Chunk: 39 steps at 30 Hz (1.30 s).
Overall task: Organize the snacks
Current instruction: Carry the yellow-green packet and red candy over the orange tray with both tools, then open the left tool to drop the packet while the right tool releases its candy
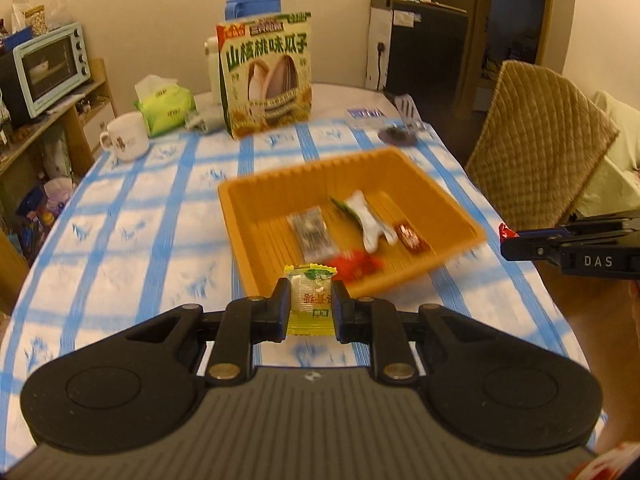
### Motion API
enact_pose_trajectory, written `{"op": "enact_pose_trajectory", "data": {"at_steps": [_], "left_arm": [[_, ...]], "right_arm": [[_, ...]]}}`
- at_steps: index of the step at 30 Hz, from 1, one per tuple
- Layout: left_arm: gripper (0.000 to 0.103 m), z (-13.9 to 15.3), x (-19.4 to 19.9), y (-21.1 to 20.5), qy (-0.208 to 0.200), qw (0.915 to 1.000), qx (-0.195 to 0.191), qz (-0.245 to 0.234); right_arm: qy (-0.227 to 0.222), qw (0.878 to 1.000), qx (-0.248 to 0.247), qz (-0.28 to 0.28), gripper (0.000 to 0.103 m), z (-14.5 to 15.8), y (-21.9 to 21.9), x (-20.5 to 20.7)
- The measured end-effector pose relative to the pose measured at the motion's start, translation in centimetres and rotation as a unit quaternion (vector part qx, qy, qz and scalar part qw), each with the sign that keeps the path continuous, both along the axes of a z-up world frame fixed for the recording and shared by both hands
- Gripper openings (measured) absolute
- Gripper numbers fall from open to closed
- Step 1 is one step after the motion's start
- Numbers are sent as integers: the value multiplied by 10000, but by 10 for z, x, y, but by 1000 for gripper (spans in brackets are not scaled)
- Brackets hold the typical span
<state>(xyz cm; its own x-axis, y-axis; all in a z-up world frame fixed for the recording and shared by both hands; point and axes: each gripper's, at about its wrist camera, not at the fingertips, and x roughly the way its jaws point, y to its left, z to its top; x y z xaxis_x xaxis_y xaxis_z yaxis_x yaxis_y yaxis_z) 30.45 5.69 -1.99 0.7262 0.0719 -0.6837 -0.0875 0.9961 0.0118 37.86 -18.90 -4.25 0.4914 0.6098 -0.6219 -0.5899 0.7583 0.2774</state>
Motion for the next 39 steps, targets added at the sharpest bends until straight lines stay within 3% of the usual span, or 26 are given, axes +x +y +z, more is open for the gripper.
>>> {"op": "enact_pose_trajectory", "data": {"at_steps": [11, 19, 39], "left_arm": [[19, 8, 71, 10, -84, 9997, 232, -9], [19, -6, 114, 22, 77, 9997, 231, 99], [19, -58, 159, 33, 743, 9965, 121, 366]], "right_arm": [[-82, 9996, 254, -82, 20, 14, 22, 79], [134, 9995, 267, -132, 20, 1, 38, 124], [498, 9988, 2, -29, 20, -41, 58, 156]]}}
